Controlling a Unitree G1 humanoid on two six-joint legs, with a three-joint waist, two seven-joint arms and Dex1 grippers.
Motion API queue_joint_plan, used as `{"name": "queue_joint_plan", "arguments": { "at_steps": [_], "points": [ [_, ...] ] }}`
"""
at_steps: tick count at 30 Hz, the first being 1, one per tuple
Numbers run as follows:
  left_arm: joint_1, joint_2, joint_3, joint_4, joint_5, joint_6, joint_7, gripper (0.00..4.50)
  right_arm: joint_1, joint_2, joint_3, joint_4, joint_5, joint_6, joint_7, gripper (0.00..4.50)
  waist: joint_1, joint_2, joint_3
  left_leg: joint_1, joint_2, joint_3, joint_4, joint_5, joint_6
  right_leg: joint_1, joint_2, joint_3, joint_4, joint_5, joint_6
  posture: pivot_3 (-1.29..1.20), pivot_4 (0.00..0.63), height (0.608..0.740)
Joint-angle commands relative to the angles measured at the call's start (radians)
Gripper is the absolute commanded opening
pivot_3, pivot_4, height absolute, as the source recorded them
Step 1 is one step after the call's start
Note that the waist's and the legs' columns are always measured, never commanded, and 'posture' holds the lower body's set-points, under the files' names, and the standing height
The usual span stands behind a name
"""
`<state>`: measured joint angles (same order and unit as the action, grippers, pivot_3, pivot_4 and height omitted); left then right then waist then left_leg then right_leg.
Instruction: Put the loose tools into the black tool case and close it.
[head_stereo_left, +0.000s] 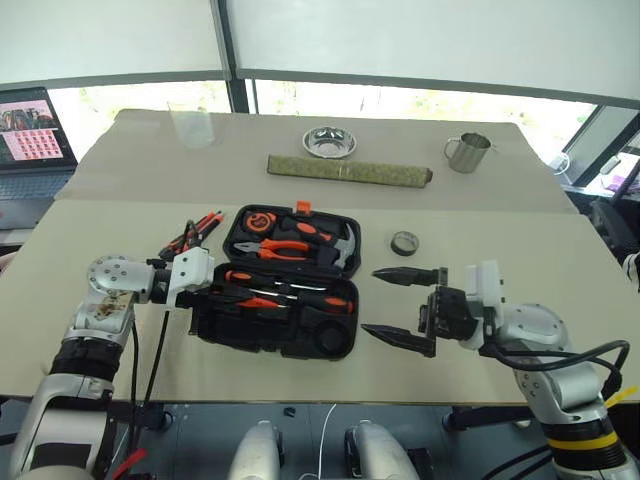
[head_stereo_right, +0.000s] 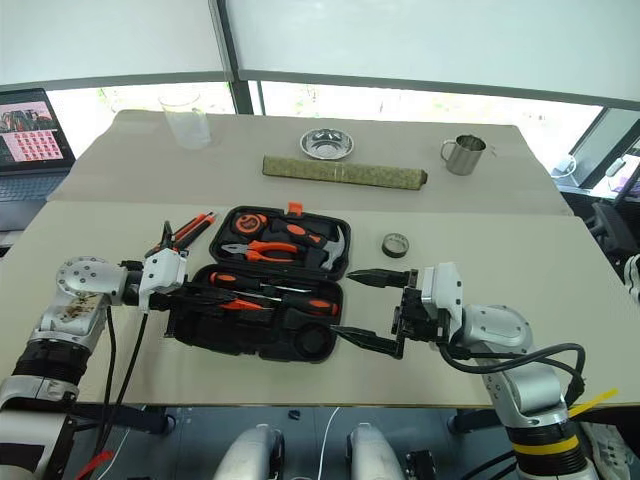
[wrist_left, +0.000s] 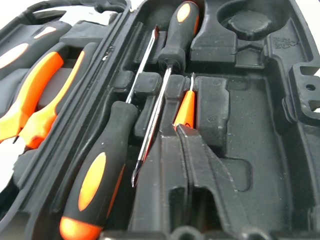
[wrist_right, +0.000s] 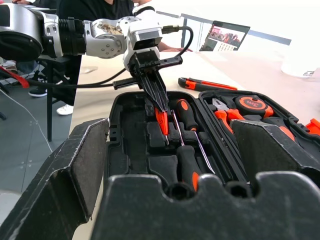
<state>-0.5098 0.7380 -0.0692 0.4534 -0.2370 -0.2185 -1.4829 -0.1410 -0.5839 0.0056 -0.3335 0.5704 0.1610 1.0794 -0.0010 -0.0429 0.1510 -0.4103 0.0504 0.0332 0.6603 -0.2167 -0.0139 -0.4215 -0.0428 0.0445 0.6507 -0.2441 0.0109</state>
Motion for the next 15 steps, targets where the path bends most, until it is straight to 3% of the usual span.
{"name": "queue_joint_plan", "arguments": {
  "at_steps": [1, 15],
  "points": [
    [0.001, 0.005, 0.015, 0.024, 0.010, -0.047, 0.012, 0.01, -0.009, -0.007, -0.023, -0.004, -0.002, -0.015, 0.001, 4.50, 0.000, 0.000, 0.000, 0.000, 0.000, 0.000, 0.000, 0.000, 0.000, 0.000, 0.000, 0.000, 0.000, 0.000, 0.000, 0.00, 0.150, 0.740],
    [0.017, -0.044, -0.027, 0.113, 0.097, -0.103, 0.128, 0.01, -0.011, 0.009, -0.018, 0.004, -0.013, -0.024, -0.014, 4.50, 0.002, 0.002, -0.001, 0.003, 0.000, 0.000, 0.000, 0.000, 0.000, 0.003, 0.000, 0.000, 0.001, 0.000, 0.000, 0.00, 0.150, 0.740]
  ]
}}
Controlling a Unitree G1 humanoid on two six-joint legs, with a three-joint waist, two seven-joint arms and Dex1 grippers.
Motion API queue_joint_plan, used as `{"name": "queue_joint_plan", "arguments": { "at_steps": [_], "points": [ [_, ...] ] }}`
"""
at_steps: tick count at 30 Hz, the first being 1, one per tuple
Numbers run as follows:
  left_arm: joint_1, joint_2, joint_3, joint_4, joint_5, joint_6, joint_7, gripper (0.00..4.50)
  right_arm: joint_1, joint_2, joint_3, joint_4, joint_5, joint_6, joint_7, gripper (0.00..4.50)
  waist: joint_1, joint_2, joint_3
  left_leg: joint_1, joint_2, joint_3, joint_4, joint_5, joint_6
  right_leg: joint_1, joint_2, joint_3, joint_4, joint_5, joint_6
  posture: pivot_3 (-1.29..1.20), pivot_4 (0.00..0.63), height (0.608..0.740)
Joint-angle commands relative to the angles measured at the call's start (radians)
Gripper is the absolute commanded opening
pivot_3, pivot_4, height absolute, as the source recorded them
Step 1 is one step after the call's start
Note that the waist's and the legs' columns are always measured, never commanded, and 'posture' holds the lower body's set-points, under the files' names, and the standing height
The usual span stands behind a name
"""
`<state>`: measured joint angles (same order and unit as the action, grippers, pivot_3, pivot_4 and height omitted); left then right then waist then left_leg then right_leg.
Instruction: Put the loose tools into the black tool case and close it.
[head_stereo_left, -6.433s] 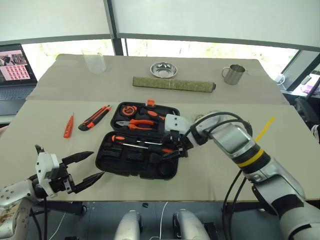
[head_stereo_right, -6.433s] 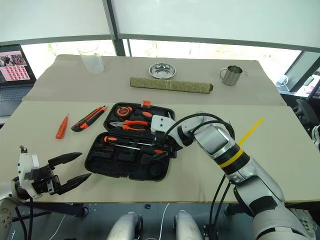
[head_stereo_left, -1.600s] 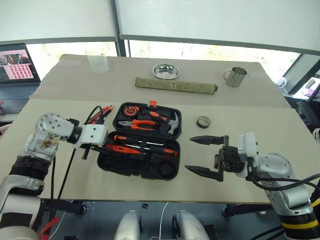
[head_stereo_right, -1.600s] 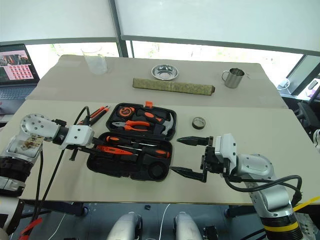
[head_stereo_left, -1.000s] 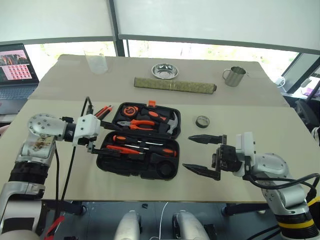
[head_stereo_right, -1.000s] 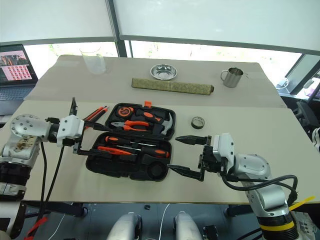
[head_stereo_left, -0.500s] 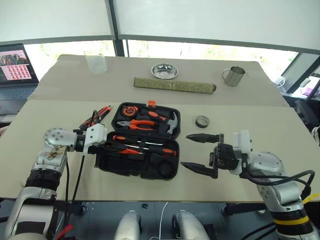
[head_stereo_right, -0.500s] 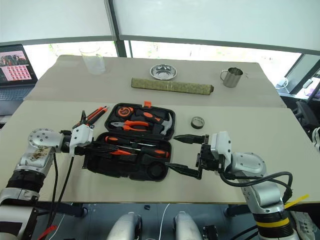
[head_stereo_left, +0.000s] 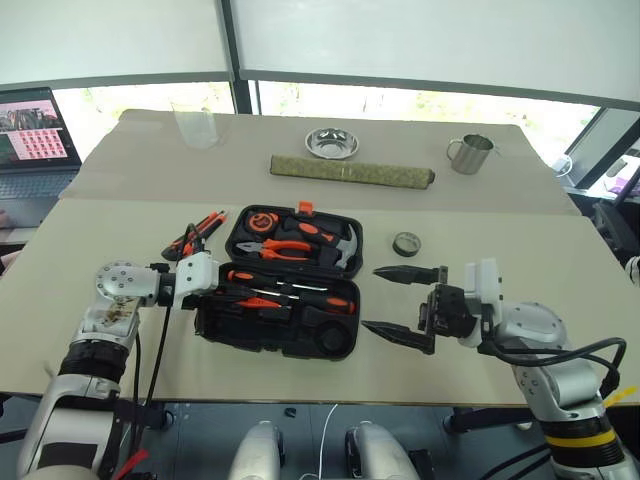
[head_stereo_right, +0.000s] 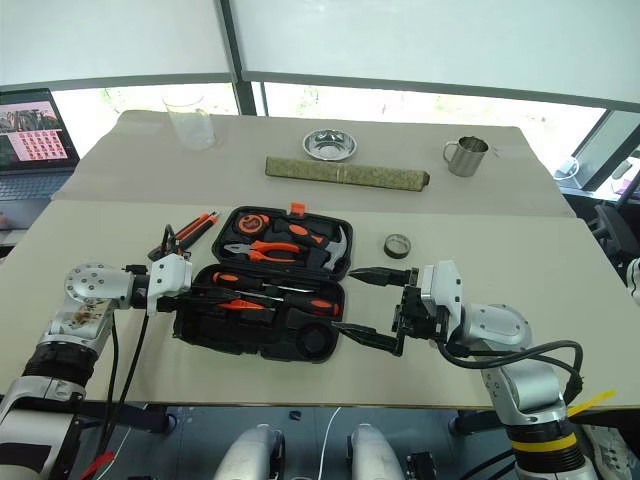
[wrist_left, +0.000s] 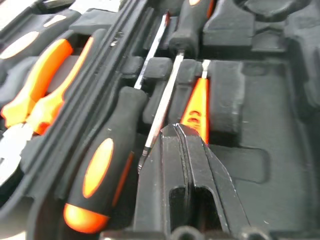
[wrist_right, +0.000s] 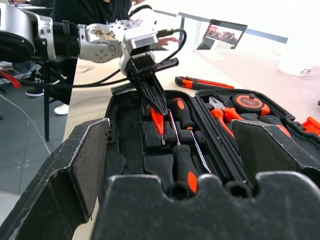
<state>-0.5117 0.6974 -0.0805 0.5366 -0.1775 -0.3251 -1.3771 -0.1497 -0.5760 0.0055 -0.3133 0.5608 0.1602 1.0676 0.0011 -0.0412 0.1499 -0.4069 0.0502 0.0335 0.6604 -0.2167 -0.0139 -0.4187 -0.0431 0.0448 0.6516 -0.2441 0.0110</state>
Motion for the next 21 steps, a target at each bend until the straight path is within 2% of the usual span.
{"name": "queue_joint_plan", "arguments": {
  "at_steps": [1, 3, 6, 9, 13, 15, 19, 21],
  "points": [
    [0.025, -0.001, -0.004, 0.030, 0.026, 0.004, 0.028, 0.01, -0.001, 0.003, -0.019, -0.016, -0.002, -0.023, -0.005, 4.50, 0.000, 0.000, 0.000, 0.000, 0.000, 0.000, 0.000, 0.000, 0.000, 0.000, 0.000, 0.000, 0.000, 0.000, 0.000, 0.00, 0.150, 0.740],
    [0.042, 0.004, 0.024, 0.013, -0.013, 0.010, 0.026, 0.01, 0.003, 0.009, -0.024, -0.014, 0.002, -0.024, -0.010, 4.50, -0.001, 0.000, 0.000, 0.001, 0.000, 0.000, 0.000, 0.000, 0.000, 0.000, 0.000, 0.000, 0.002, 0.000, 0.000, 0.00, 0.150, 0.740],
    [0.101, 0.021, 0.141, -0.091, -0.156, 0.144, 0.053, 0.01, 0.012, 0.017, -0.043, -0.002, 0.013, -0.035, -0.011, 4.50, -0.012, 0.000, 0.000, 0.001, 0.000, 0.000, 0.000, 0.000, 0.000, -0.001, 0.000, 0.001, 0.004, 0.000, 0.000, 0.00, 0.150, 0.740],
    [0.211, 0.066, 0.263, -0.230, -0.251, 0.228, 0.093, 0.73, 0.017, 0.018, -0.070, 0.016, 0.021, -0.046, -0.004, 4.50, -0.025, 0.000, 0.000, 0.000, 0.001, 0.000, 0.000, 0.000, 0.000, -0.004, 0.000, 0.001, 0.006, 0.000, 0.000, 0.00, 0.150, 0.740],
    [0.420, 0.102, 0.458, -0.402, -0.327, 0.341, 0.207, 2.23, 0.034, 0.014, -0.089, 0.037, 0.018, -0.065, 0.019, 4.50, -0.020, 0.000, 0.000, 0.000, 0.002, 0.000, 0.000, 0.000, 0.000, -0.004, 0.000, 0.000, 0.006, 0.000, 0.000, 0.00, 0.150, 0.740],
    [0.563, 0.095, 0.582, -0.442, -0.345, 0.384, 0.277, 3.02, 0.043, 0.022, -0.096, 0.049, 0.020, -0.076, 0.024, 4.50, -0.023, 0.000, 0.000, 0.001, 0.001, 0.000, 0.000, 0.000, 0.000, -0.003, -0.001, 0.001, 0.005, 0.000, 0.000, 0.00, 0.150, 0.740],
    [0.715, 0.044, 0.732, -0.434, -0.361, 0.412, 0.393, 4.47, 0.052, 0.044, -0.101, 0.068, 0.018, -0.106, 0.021, 4.50, -0.016, 0.000, 0.001, 0.002, 0.001, 0.001, -0.001, -0.001, 0.001, -0.003, -0.002, 0.001, 0.005, -0.001, 0.000, 0.00, 0.150, 0.740],
    [0.763, 0.013, 0.786, -0.415, -0.366, 0.417, 0.443, 4.47, 0.055, 0.057, -0.099, 0.074, 0.015, -0.117, 0.018, 4.50, -0.007, -0.001, 0.000, 0.002, 0.001, 0.001, -0.001, -0.001, 0.000, -0.002, -0.002, 0.000, 0.005, -0.002, 0.002, 0.00, 0.150, 0.740]
  ]
}}
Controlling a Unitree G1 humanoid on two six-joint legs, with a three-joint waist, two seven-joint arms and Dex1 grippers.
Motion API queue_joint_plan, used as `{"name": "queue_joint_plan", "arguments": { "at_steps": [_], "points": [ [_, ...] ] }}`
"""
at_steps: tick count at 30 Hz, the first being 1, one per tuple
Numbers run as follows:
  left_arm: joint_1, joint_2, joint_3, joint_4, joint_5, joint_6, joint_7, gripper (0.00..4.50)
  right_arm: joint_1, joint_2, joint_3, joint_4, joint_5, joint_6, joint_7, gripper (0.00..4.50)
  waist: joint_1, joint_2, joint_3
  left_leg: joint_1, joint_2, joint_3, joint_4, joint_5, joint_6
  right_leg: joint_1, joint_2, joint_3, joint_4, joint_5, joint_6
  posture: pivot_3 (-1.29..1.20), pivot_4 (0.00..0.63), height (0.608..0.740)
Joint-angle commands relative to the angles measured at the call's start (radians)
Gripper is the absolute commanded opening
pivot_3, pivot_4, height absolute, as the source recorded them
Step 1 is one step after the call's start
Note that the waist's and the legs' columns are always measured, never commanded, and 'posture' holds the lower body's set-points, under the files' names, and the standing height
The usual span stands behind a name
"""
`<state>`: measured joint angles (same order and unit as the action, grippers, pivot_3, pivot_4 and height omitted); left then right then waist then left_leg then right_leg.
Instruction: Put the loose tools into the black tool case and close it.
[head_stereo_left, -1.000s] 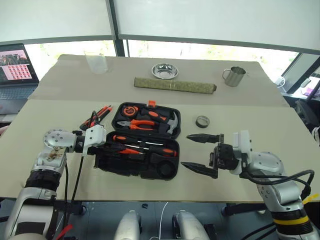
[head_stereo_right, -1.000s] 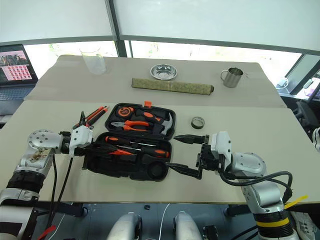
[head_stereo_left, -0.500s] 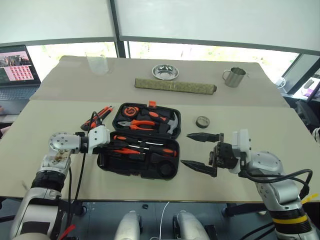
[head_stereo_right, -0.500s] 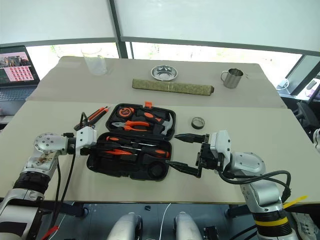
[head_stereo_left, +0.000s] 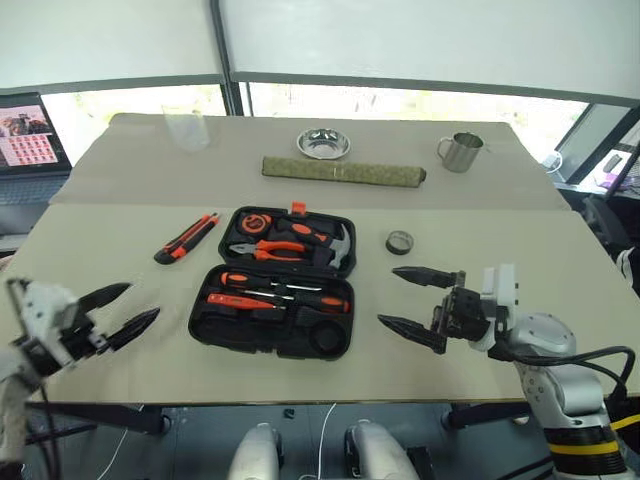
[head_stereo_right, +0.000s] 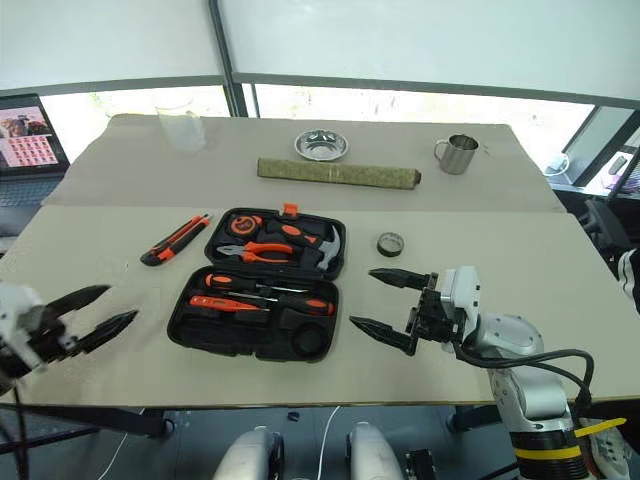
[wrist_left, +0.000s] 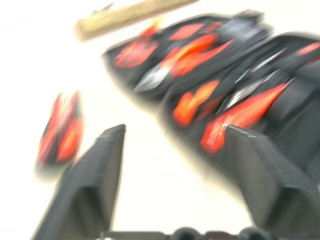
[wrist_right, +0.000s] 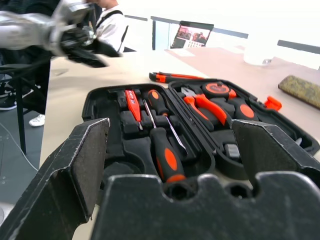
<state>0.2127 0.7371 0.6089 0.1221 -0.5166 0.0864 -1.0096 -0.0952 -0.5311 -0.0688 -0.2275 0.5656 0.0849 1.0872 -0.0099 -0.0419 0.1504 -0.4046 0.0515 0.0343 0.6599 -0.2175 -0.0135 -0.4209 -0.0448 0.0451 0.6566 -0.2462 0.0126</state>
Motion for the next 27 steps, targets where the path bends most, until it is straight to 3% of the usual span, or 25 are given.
{"name": "queue_joint_plan", "arguments": {
  "at_steps": [1, 6, 11, 18, 22, 27],
  "points": [
    [0.058, -0.045, 0.114, -0.004, -0.028, 0.013, 0.104, 4.47, 0.001, 0.019, -0.022, -0.009, 0.007, -0.048, -0.004, 4.50, 0.005, 0.000, 0.000, 0.000, 0.000, 0.000, 0.000, 0.000, 0.000, 0.000, 0.000, 0.000, 0.000, -0.001, 0.001, 0.00, 0.150, 0.740],
    [0.020, -0.056, 0.088, -0.059, -0.031, 0.081, 0.178, 4.47, -0.018, 0.048, -0.021, -0.009, 0.008, -0.060, -0.027, 4.50, 0.017, -0.001, 0.000, 0.000, 0.000, 0.000, 0.000, 0.000, 0.000, 0.000, 0.000, 0.000, 0.000, -0.001, 0.002, 0.00, 0.150, 0.740],
    [-0.245, 0.015, -0.043, 0.004, 0.007, 0.263, 0.273, 4.47, -0.046, 0.073, -0.020, -0.023, 0.011, -0.054, -0.065, 4.50, 0.027, -0.002, -0.001, 0.000, -0.001, -0.001, 0.001, 0.002, -0.002, 0.001, 0.001, -0.001, 0.001, 0.000, 0.001, 0.00, 0.150, 0.740],
    [-0.791, 0.037, -0.339, 0.530, 0.222, 0.221, 0.246, 4.47, -0.054, 0.091, -0.008, -0.034, -0.010, -0.061, -0.108, 4.50, 0.016, -0.003, -0.001, -0.001, -0.002, -0.001, 0.000, 0.002, -0.002, 0.000, 0.002, -0.001, 0.000, 0.002, -0.002, 0.00, 0.150, 0.740],
    [-0.970, 0.005, -0.408, 0.831, 0.301, 0.084, 0.205, 4.47, -0.032, 0.098, -0.003, -0.055, -0.022, -0.068, -0.136, 4.50, -0.001, -0.003, -0.001, -0.003, -0.002, -0.001, 0.000, 0.001, -0.001, -0.001, 0.002, 0.000, 0.000, 0.001, -0.002, 0.00, 0.150, 0.740],
    [-1.072, -0.013, -0.477, 1.029, 0.395, -0.017, 0.175, 4.47, -0.003, 0.102, 0.001, -0.088, -0.029, -0.067, -0.163, 4.50, -0.007, -0.004, -0.001, -0.004, -0.002, -0.001, 0.000, 0.001, -0.001, -0.002, 0.002, -0.001, 0.000, 0.001, -0.002, 0.00, 0.150, 0.740]
  ]
}}
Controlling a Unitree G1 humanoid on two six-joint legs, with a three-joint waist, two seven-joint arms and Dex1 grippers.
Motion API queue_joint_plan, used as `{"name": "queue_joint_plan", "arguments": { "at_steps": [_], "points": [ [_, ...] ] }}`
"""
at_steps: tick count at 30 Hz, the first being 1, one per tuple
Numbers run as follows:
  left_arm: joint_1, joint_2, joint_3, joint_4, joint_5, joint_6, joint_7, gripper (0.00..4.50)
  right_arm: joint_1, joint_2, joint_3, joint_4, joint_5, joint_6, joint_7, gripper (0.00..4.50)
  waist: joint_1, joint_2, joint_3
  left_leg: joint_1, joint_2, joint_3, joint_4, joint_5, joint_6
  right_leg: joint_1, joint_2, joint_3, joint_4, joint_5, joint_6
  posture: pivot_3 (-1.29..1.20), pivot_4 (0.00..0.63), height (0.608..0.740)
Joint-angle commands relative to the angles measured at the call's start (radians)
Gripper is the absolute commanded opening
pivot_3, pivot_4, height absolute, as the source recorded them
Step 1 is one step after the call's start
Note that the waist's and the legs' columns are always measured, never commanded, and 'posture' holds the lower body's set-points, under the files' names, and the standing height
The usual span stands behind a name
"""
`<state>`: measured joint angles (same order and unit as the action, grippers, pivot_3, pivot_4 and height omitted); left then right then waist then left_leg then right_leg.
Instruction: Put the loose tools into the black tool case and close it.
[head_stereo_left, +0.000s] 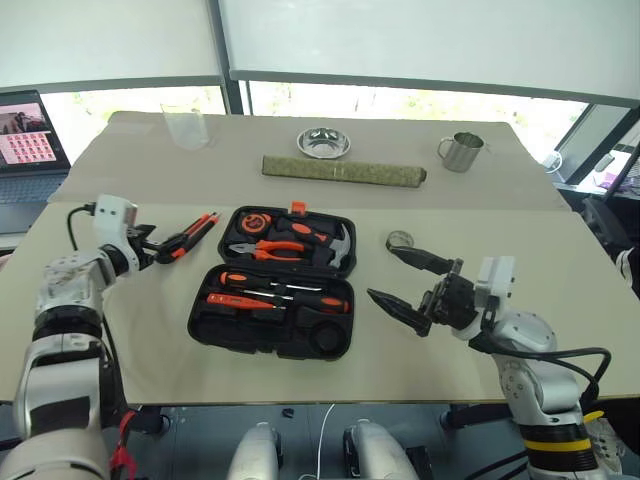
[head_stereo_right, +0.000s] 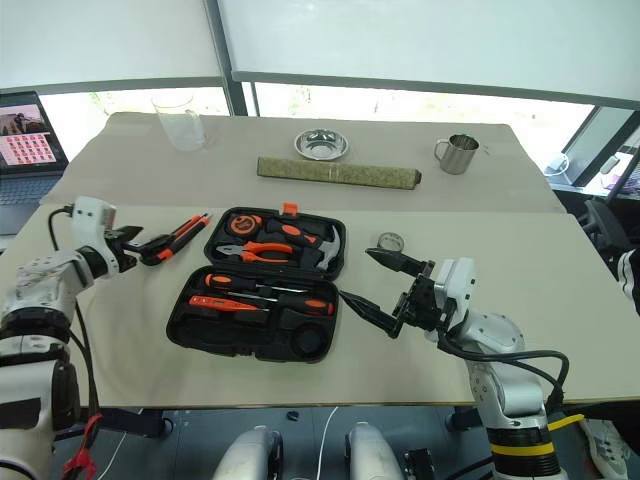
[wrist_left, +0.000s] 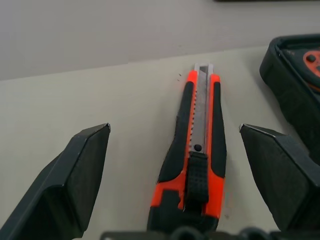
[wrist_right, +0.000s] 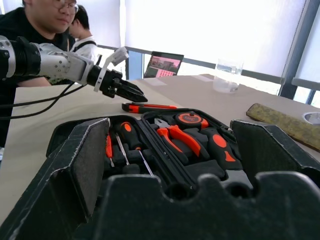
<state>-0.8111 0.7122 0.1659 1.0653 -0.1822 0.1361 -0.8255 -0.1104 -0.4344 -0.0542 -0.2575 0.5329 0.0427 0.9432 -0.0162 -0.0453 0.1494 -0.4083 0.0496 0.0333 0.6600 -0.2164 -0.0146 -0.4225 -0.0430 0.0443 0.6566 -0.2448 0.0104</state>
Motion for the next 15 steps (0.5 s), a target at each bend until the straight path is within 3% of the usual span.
{"name": "queue_joint_plan", "arguments": {
  "at_steps": [1, 3, 4, 6, 11, 15],
  "points": [
    [-0.056, 0.011, -0.047, 0.112, 0.081, -0.082, -0.005, 4.47, 0.019, 0.006, -0.013, -0.066, 0.003, -0.023, -0.024, 4.50, 0.000, 0.000, 0.000, 0.000, 0.000, 0.000, 0.000, 0.000, 0.000, 0.000, 0.000, 0.000, 0.000, 0.000, 0.000, 0.00, 0.150, 0.740],
    [-0.066, 0.011, -0.057, 0.148, 0.106, -0.096, 0.014, 4.47, 0.028, 0.005, -0.010, -0.076, 0.003, -0.021, -0.029, 4.50, 0.002, 0.000, 0.000, 0.000, 0.000, 0.000, 0.000, 0.000, 0.000, 0.000, 0.000, 0.000, 0.000, 0.000, 0.000, 0.00, 0.150, 0.740],
    [-0.071, 0.008, -0.052, 0.160, 0.105, -0.096, 0.012, 4.22, 0.032, 0.004, -0.011, -0.081, 0.004, -0.019, -0.033, 4.50, 0.002, 0.000, 0.000, 0.000, 0.000, 0.000, 0.000, 0.000, 0.000, 0.000, 0.000, 0.000, 0.000, 0.000, 0.000, 0.00, 0.150, 0.740],
    [-0.077, 0.004, -0.041, 0.171, 0.099, -0.100, -0.005, 3.70, 0.036, 0.001, -0.013, -0.086, 0.005, -0.016, -0.039, 4.50, 0.002, 0.000, 0.000, 0.000, 0.000, 0.000, 0.000, 0.000, 0.000, 0.000, 0.000, 0.000, 0.000, 0.000, 0.000, 0.00, 0.150, 0.740],
    [-0.061, 0.008, 0.001, 0.158, 0.071, -0.144, -0.063, 1.91, 0.050, -0.009, -0.018, -0.095, 0.008, -0.013, -0.041, 4.50, 0.003, 0.000, 0.000, 0.000, 0.000, 0.000, 0.000, 0.000, 0.000, 0.000, 0.000, 0.000, 0.000, 0.000, 0.000, 0.00, 0.150, 0.740],
    [-0.024, 0.045, 0.088, 0.081, -0.021, -0.213, -0.206, 1.79, 0.068, -0.032, -0.030, -0.110, 0.018, -0.005, -0.031, 4.50, 0.002, 0.000, 0.000, -0.001, 0.000, 0.000, 0.000, 0.000, 0.000, 0.000, 0.000, 0.000, 0.000, 0.000, 0.000, 0.00, 0.150, 0.740]
  ]
}}
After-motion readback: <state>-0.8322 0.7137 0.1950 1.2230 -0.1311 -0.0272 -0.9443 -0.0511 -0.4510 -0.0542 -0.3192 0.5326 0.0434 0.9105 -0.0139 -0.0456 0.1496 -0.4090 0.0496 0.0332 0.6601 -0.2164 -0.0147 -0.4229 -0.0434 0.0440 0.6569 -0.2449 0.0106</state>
